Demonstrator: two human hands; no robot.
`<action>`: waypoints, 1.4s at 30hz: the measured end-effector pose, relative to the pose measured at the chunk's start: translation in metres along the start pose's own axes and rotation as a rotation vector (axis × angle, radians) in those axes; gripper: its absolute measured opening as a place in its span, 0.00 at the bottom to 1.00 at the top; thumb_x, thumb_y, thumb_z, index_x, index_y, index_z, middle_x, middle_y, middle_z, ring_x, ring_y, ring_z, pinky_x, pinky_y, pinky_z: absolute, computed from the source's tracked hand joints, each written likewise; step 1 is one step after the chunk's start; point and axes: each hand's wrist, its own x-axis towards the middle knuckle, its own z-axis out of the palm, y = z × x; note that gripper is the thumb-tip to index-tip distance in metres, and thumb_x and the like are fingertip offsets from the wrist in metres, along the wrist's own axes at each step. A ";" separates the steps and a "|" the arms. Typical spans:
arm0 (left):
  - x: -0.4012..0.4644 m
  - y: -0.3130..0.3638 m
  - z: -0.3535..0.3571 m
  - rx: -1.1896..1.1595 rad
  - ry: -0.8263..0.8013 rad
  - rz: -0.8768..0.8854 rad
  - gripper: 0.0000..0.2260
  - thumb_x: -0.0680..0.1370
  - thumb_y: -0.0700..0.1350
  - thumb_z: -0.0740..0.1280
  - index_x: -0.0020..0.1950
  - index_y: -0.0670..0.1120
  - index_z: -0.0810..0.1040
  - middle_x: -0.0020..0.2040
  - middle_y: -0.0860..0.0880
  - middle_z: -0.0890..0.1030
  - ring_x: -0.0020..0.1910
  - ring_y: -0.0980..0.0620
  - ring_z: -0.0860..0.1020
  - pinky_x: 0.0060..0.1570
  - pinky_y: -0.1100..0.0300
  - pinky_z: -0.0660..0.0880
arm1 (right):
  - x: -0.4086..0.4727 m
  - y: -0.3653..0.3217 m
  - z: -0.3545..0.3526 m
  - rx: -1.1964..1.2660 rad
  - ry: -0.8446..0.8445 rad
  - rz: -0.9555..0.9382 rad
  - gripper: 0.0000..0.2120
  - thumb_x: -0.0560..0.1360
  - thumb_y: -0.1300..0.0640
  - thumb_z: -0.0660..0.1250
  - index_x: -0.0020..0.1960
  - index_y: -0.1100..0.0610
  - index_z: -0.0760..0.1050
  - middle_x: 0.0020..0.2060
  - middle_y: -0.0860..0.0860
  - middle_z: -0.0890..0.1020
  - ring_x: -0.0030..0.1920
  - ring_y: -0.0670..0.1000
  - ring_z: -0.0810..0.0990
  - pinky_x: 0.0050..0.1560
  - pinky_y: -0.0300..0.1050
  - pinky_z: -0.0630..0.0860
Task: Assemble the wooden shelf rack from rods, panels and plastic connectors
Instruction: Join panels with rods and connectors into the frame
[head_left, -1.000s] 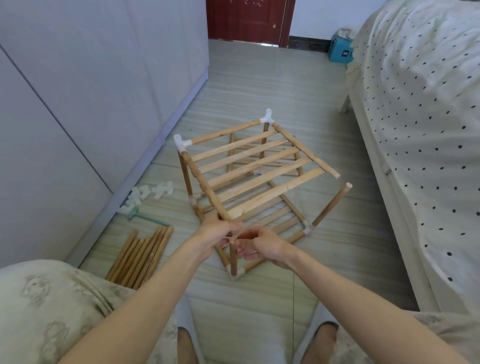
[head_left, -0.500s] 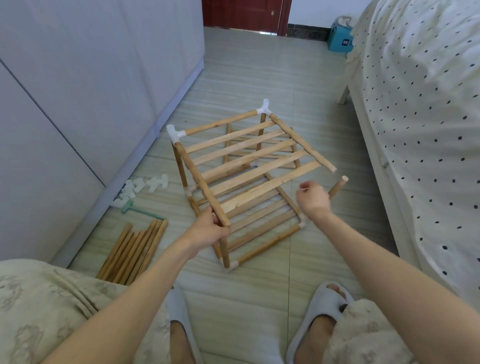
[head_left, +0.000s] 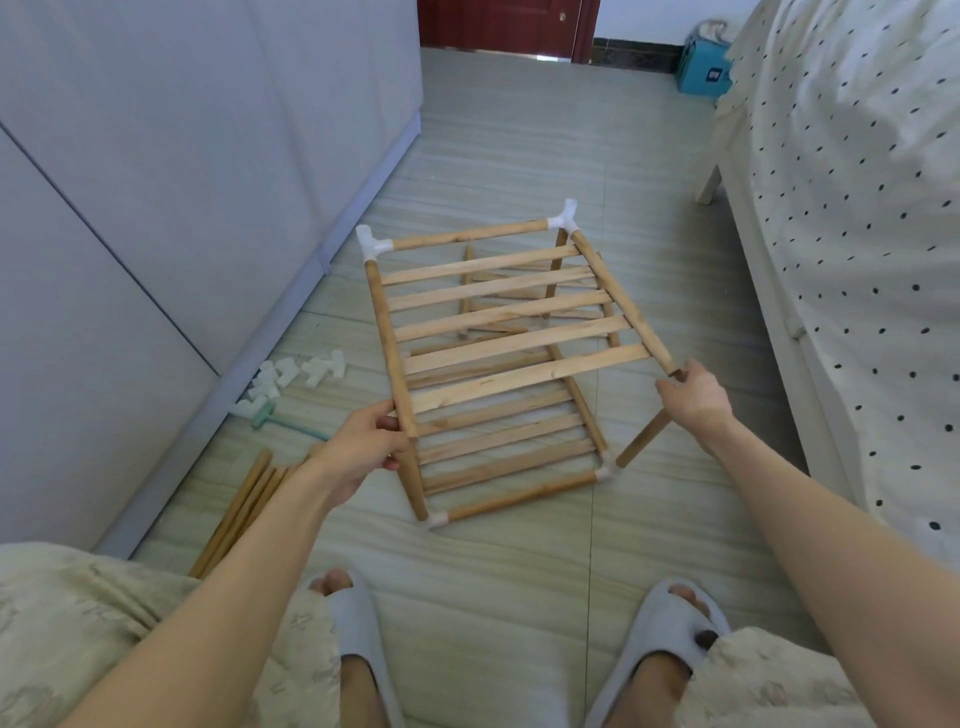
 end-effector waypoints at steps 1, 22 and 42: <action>0.000 0.000 -0.001 -0.022 0.006 0.007 0.18 0.74 0.26 0.60 0.49 0.48 0.77 0.39 0.46 0.72 0.37 0.51 0.71 0.34 0.62 0.68 | 0.000 0.000 0.000 0.008 -0.003 -0.007 0.17 0.79 0.56 0.58 0.66 0.61 0.66 0.51 0.59 0.75 0.50 0.59 0.75 0.47 0.50 0.71; 0.022 -0.017 0.000 0.121 0.219 0.122 0.16 0.80 0.33 0.51 0.54 0.51 0.72 0.46 0.58 0.74 0.46 0.63 0.71 0.47 0.63 0.66 | 0.015 -0.008 0.034 0.444 0.039 0.154 0.19 0.83 0.54 0.48 0.66 0.63 0.67 0.50 0.54 0.71 0.51 0.54 0.70 0.50 0.48 0.68; 0.029 -0.030 -0.006 -0.046 0.446 0.132 0.08 0.80 0.41 0.60 0.56 0.48 0.76 0.44 0.54 0.78 0.47 0.49 0.76 0.52 0.56 0.74 | 0.003 -0.005 0.036 0.572 0.044 0.217 0.08 0.77 0.57 0.57 0.49 0.60 0.73 0.44 0.54 0.73 0.40 0.53 0.70 0.45 0.48 0.67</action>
